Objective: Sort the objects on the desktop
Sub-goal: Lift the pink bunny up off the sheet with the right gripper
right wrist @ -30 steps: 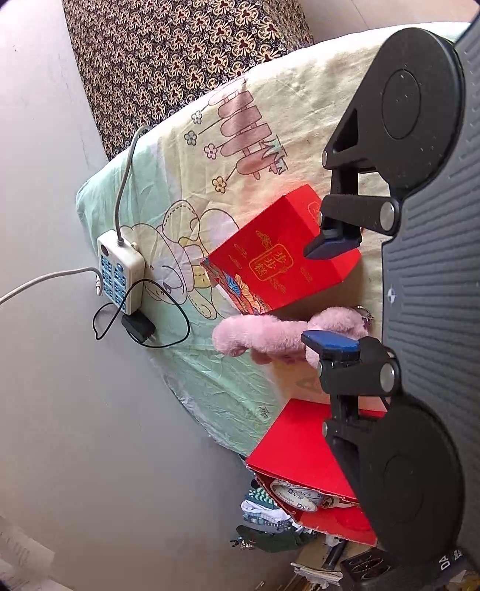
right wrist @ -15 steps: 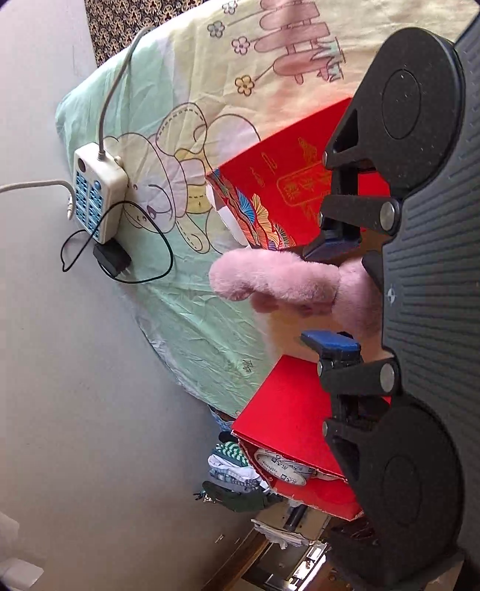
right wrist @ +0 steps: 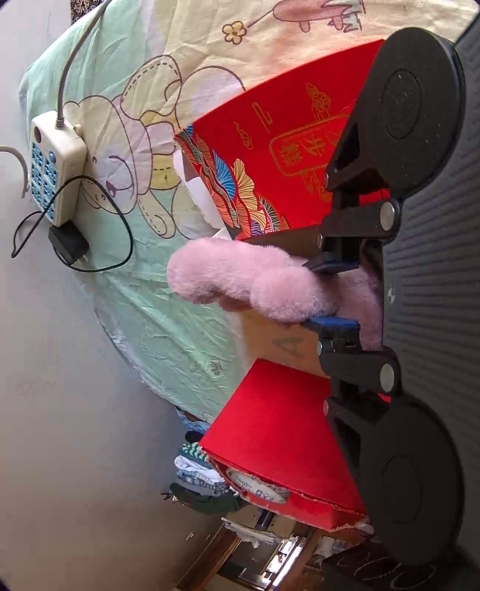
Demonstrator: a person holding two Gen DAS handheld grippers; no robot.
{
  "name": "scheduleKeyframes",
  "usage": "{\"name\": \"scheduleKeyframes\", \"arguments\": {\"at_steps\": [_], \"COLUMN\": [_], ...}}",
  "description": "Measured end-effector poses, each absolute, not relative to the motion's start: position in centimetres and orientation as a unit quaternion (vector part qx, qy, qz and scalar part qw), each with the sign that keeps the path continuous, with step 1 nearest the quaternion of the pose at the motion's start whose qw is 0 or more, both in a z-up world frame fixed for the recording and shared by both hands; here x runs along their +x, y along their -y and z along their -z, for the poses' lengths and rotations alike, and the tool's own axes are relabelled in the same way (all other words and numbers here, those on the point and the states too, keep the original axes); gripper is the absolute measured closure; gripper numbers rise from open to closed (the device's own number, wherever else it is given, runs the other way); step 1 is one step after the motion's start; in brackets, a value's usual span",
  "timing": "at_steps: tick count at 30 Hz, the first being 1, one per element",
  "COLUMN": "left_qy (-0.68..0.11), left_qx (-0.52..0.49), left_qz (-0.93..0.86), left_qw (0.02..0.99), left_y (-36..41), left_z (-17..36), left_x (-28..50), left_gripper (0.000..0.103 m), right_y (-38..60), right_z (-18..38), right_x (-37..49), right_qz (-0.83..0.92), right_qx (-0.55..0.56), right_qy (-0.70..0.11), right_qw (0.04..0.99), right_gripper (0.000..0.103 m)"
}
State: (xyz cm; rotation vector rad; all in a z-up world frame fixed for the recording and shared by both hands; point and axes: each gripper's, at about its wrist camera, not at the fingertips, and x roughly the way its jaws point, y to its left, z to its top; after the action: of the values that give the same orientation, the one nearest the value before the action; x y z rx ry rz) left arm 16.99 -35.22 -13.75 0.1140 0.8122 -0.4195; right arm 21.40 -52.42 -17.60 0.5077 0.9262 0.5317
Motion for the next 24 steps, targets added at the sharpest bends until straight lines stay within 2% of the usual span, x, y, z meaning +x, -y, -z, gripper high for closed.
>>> {"name": "scheduleKeyframes", "arguments": {"at_steps": [8, 15, 19, 24], "left_qy": [-0.277, -0.237, -0.178, -0.142], "left_qx": [0.09, 0.063, 0.063, 0.059], "left_qz": [0.236, 0.267, 0.272, 0.258], "left_qw": [0.927, 0.932, 0.944, 0.954], "left_y": [34.7, 31.2, 27.6, 19.8], "left_z": [7.6, 4.0, 0.3, -3.5], "left_x": [11.9, 10.2, 8.8, 8.1], "left_gripper": [0.046, 0.046, 0.046, 0.046], "right_y": [53.0, 51.0, 49.0, 43.1], "right_z": [12.6, 9.1, 5.9, 3.0], "right_x": [17.2, 14.9, 13.8, 13.8], "right_qz": [-0.267, -0.255, -0.266, -0.305], "right_qx": [0.257, 0.274, 0.305, 0.349], "right_qy": [-0.355, -0.307, -0.261, -0.227], "right_qw": [0.858, 0.875, 0.876, 0.857], "right_gripper": [0.081, 0.082, 0.082, 0.082]}}
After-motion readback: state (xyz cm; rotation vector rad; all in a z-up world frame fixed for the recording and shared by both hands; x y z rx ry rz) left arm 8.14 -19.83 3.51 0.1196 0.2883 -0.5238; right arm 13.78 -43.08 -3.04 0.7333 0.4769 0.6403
